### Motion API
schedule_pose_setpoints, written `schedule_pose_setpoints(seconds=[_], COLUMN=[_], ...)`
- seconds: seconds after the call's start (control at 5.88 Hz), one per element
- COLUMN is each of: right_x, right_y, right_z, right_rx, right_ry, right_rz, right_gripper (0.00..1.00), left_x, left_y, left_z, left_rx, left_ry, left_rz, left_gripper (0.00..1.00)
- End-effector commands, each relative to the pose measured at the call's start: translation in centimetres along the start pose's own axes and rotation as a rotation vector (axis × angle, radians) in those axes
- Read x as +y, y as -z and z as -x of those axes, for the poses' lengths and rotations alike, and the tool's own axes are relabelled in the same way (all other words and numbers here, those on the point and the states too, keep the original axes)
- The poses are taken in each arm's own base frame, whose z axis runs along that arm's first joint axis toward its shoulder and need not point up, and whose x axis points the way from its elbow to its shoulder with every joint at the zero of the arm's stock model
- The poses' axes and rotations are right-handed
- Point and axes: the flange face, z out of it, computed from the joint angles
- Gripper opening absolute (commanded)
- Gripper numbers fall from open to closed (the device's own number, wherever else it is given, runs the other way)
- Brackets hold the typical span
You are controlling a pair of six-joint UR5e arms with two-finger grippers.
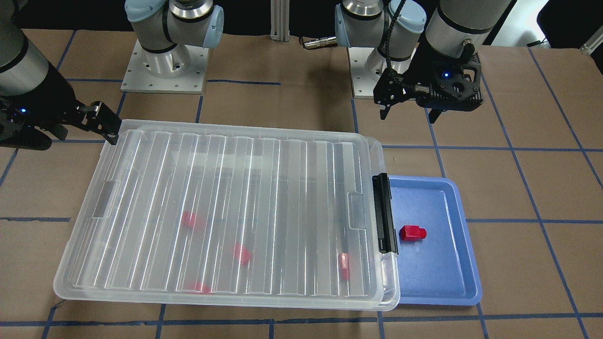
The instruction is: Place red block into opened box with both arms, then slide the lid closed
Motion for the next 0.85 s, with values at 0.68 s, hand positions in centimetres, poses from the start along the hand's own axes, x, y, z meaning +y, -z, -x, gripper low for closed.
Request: schedule_pose_setpoints(seconds=[0.68], right_x=[-1.3], right_y=[-10.9], right_z=[-5.5], right_rx=[-0.017], right_ry=[0.131], right_rz=[0.012], right_gripper=[1.0], left_x=[0.0], left_y=[-0.3], left_z=[0.2], left_rx=[0.001], left_ry=[-0.186], left_rz=[0.008], left_gripper=[0.98])
